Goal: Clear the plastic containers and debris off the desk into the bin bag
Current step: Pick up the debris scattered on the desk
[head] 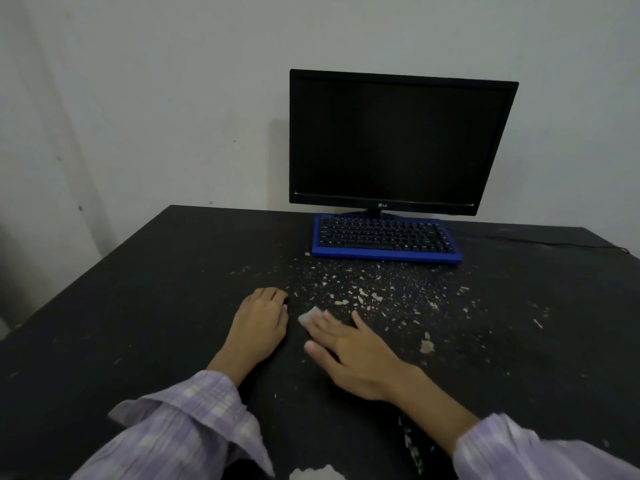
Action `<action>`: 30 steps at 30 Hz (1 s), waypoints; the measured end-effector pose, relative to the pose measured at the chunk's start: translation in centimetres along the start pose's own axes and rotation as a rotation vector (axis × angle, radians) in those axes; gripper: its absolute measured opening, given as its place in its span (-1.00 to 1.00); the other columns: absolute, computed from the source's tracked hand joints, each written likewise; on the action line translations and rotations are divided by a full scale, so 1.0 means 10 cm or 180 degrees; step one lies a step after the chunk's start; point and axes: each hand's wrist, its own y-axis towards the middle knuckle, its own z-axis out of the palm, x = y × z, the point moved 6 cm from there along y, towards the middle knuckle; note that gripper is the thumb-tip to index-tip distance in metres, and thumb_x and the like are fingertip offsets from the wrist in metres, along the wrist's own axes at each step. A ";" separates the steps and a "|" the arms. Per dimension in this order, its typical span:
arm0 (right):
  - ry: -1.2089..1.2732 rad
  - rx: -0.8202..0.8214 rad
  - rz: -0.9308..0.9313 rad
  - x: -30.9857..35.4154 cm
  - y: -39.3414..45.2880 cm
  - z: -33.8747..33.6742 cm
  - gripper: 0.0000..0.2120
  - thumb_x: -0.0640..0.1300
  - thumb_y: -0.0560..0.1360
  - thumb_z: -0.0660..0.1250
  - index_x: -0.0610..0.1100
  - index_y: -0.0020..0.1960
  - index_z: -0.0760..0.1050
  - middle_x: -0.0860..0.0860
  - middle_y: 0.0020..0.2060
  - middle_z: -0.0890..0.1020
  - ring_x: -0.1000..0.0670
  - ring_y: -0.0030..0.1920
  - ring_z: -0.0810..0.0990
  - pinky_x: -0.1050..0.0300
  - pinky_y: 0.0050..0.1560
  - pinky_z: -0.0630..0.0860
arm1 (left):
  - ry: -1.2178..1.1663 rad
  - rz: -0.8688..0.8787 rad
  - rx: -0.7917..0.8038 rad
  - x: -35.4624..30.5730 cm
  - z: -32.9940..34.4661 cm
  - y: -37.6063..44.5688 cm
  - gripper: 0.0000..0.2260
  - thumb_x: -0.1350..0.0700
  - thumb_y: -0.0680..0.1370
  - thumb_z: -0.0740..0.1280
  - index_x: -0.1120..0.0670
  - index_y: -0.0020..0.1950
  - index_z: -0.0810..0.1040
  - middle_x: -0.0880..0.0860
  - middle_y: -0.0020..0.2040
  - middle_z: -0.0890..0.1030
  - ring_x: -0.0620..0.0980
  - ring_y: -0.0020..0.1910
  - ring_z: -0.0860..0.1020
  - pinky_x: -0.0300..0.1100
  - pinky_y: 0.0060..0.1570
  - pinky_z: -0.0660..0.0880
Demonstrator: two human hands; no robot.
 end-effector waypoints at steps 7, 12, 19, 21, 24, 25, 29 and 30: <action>-0.0222 -0.0139 0.0207 0.05 -0.03 -0.01 -0.22 0.35 0.43 -0.37 0.04 0.56 -0.10 0.11 0.55 0.00 0.16 0.53 -0.06 -0.12 0.51 -0.26 | 0.0016 -0.0041 -0.0020 -0.02 -0.02 -0.11 -0.67 0.09 0.61 0.12 0.10 0.35 0.41 0.05 0.30 0.48 -0.02 0.29 0.42 -0.15 0.29 0.37; -0.0369 -0.0052 -0.0090 0.09 -0.20 0.00 -0.23 0.36 0.42 -0.37 0.05 0.55 -0.12 0.13 0.54 -0.01 0.17 0.53 -0.05 -0.09 0.52 -0.24 | 0.0006 -0.0052 0.0013 -0.03 -0.03 -0.12 -0.67 0.10 0.61 0.12 0.11 0.36 0.40 0.06 0.31 0.47 -0.01 0.29 0.42 -0.14 0.29 0.37; -0.0293 -0.0183 0.0181 0.09 -0.08 0.04 -0.20 0.36 0.44 -0.35 -0.04 0.56 -0.09 0.07 0.55 -0.02 0.12 0.54 -0.07 -0.08 0.52 -0.24 | 0.0002 -0.0099 -0.0006 -0.03 -0.03 -0.11 -0.67 0.10 0.61 0.13 0.10 0.35 0.40 0.06 0.31 0.47 -0.02 0.29 0.42 -0.15 0.27 0.37; -0.0231 -0.0158 -0.0059 0.14 -0.16 0.09 -0.26 0.34 0.48 -0.31 0.00 0.56 -0.11 0.10 0.54 -0.04 0.16 0.53 -0.10 -0.05 0.52 -0.25 | 0.0005 -0.0093 0.0009 -0.04 -0.04 -0.12 -0.67 0.09 0.61 0.13 0.10 0.35 0.39 0.05 0.31 0.47 -0.02 0.29 0.42 -0.15 0.27 0.37; -0.0230 -0.0177 -0.0184 0.03 -0.33 0.04 -0.31 0.34 0.47 -0.34 0.11 0.55 -0.11 0.22 0.52 -0.04 0.26 0.50 -0.10 -0.01 0.51 -0.28 | -0.0008 -0.0085 0.0016 -0.04 -0.05 -0.12 -0.68 0.10 0.61 0.13 0.10 0.35 0.40 0.06 0.31 0.47 -0.01 0.27 0.43 -0.15 0.26 0.38; -0.0240 -0.0214 -0.0083 -0.05 -0.36 0.00 -0.30 0.34 0.46 -0.36 0.13 0.55 -0.10 0.23 0.51 -0.04 0.27 0.50 -0.09 -0.04 0.51 -0.28 | -0.0005 -0.0085 0.0023 -0.04 -0.05 -0.12 -0.67 0.10 0.61 0.12 0.11 0.36 0.40 0.06 0.31 0.47 -0.01 0.28 0.43 -0.15 0.26 0.38; -0.0193 -0.0331 0.0453 -0.29 -0.28 -0.06 -0.22 0.34 0.41 -0.42 0.07 0.55 -0.08 0.17 0.53 0.00 0.20 0.52 -0.06 -0.08 0.52 -0.24 | 0.0029 -0.0128 0.0034 -0.04 -0.05 -0.13 -0.67 0.10 0.61 0.11 0.11 0.36 0.39 0.06 0.31 0.47 0.00 0.28 0.42 -0.15 0.25 0.39; -0.0143 -0.0364 0.0481 -0.27 -0.25 -0.06 -0.20 0.35 0.40 -0.43 0.05 0.56 -0.08 0.14 0.54 0.01 0.18 0.52 -0.06 -0.07 0.52 -0.23 | 0.0044 -0.0138 0.0034 -0.04 -0.05 -0.13 -0.67 0.10 0.61 0.11 0.11 0.36 0.40 0.06 0.31 0.47 0.00 0.27 0.43 -0.15 0.24 0.38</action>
